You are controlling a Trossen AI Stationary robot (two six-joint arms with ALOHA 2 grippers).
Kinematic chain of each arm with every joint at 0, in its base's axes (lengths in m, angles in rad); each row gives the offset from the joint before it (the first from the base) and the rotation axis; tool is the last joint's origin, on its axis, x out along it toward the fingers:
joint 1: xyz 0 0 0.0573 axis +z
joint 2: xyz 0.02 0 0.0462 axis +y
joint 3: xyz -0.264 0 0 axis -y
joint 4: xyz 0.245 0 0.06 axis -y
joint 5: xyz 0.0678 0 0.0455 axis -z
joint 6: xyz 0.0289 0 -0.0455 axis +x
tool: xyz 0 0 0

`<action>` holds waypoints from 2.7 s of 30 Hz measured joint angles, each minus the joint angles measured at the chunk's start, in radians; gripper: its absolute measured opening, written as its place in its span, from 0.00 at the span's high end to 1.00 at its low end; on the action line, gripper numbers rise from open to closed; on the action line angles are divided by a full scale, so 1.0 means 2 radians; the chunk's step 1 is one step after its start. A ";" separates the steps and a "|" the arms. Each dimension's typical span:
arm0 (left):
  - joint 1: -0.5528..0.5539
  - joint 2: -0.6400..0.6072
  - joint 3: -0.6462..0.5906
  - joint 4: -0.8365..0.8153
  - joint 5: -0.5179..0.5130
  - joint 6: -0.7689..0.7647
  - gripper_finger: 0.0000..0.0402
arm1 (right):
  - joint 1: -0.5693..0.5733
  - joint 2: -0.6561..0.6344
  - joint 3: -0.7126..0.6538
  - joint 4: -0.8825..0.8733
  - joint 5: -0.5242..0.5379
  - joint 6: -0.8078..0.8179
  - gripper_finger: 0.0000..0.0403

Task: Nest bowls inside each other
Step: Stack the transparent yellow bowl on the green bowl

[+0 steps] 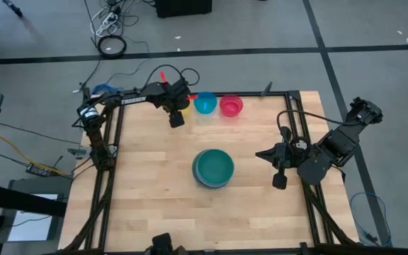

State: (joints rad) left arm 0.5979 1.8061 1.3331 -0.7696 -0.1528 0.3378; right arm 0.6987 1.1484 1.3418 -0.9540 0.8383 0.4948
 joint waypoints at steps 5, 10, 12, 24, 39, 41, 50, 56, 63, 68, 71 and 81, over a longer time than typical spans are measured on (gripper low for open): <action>0.001 0.000 0.000 0.006 0.004 0.017 0.49 | 0.000 0.000 0.000 0.000 0.000 0.001 1.00; 0.001 0.001 0.000 0.012 0.031 0.047 0.49 | 0.000 0.000 0.000 0.000 0.000 0.004 1.00; 0.002 0.001 0.000 0.012 0.031 0.052 0.49 | 0.000 0.000 0.000 0.000 0.000 0.004 1.00; 0.020 0.021 0.000 0.015 0.028 0.075 0.49 | 0.000 0.000 0.000 0.001 0.000 0.002 1.00; 0.019 0.089 0.000 0.045 0.031 0.079 0.62 | -0.001 0.000 0.000 0.001 0.001 0.001 1.00; 0.019 0.089 0.000 0.044 0.031 0.087 0.74 | -0.003 0.000 0.000 0.001 0.002 0.001 1.00; -0.003 0.082 0.046 -0.024 0.023 0.102 0.99 | -0.007 0.000 0.000 0.001 0.003 0.005 1.00; -0.053 0.042 0.109 -0.084 0.028 0.100 0.99 | -0.007 0.000 0.000 0.001 0.003 0.009 1.00; -0.152 -0.030 0.169 -0.169 0.119 0.072 1.00 | -0.007 0.000 0.000 0.001 0.003 0.009 1.00; -0.255 -0.057 0.174 -0.159 0.159 0.037 1.00 | -0.007 0.000 0.000 0.001 0.003 0.005 1.00; -0.304 -0.053 0.174 -0.127 0.169 0.014 1.00 | -0.007 0.000 0.000 0.001 0.003 0.004 1.00; -0.353 0.008 0.174 -0.051 0.185 -0.026 1.00 | -0.003 0.000 0.000 0.001 0.003 0.005 1.00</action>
State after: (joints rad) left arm -0.1091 1.8219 1.6802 -0.8715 0.2176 0.2861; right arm 0.6926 1.1488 1.3418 -0.9516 0.8446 0.5045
